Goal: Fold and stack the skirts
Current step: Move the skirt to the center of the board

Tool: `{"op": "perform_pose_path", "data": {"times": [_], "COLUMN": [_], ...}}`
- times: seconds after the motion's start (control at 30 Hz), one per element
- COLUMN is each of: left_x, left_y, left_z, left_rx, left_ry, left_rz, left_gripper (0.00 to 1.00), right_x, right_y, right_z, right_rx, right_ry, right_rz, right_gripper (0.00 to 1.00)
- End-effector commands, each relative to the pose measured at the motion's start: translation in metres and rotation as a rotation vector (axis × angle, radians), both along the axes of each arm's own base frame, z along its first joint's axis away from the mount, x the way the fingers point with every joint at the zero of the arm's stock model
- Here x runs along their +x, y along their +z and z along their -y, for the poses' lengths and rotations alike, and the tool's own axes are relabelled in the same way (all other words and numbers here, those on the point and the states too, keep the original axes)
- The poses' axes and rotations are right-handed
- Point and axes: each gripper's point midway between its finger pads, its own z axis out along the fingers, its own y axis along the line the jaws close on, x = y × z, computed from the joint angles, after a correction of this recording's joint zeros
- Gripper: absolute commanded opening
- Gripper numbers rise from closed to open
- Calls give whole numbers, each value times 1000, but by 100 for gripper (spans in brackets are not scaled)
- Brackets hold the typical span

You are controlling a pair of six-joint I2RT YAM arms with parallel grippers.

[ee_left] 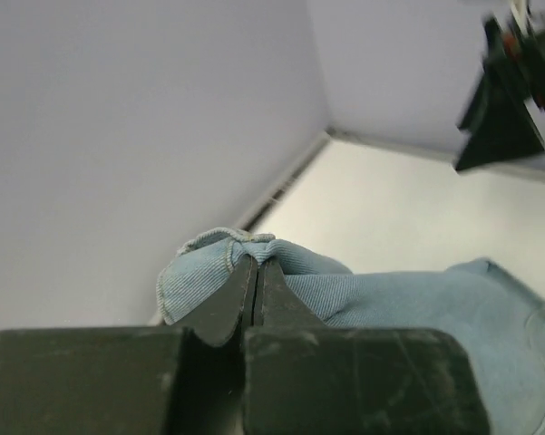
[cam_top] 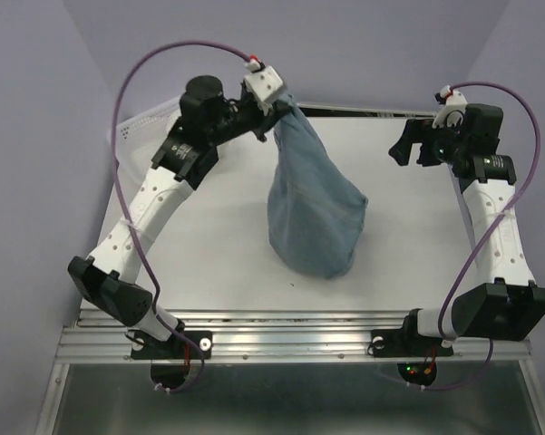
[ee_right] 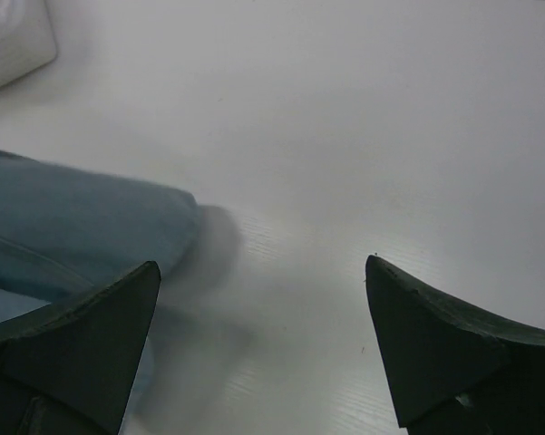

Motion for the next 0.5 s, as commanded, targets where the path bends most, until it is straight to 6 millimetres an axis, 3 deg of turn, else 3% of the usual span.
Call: {"op": "perform_pose_path", "data": {"times": [0.0, 0.07, 0.17, 0.2, 0.23, 0.37, 0.4, 0.43, 0.47], "left_x": [-9, -18, -32, -32, -30, -50, -56, -60, -67], "left_y": [-103, -147, -188, -179, -183, -197, -223, -223, -245], "left_z": [37, 46, 55, 57, 55, 24, 8, -5, -30], "left_rx": [96, 155, 258, 265, 285, 423, 485, 524, 590], "left_ry": [-169, -255, -390, -411, -414, -443, -414, -400, -378], "left_rz": [-204, -313, -411, -389, -394, -342, -397, -353, -372], "left_gripper": [0, 0, 0, 0, 0, 0, 0, 0, 0], "right_x": [-4, -6, -5, -4, -3, -5, -7, -9, -11], "right_y": [-3, -11, -22, -25, -29, -42, -48, -53, -64], "right_z": [4, 5, 3, 3, 1, -14, -17, -20, -26], "right_rx": [-23, -30, -25, -26, -19, 33, 51, 67, 94], "right_ry": [8, 15, 27, 34, 45, 130, 145, 161, 187], "right_rz": [-6, -20, -50, -56, -67, -111, -128, -140, -166], "right_gripper": [100, 100, 100, 100, 100, 100, 100, 100, 100]}}
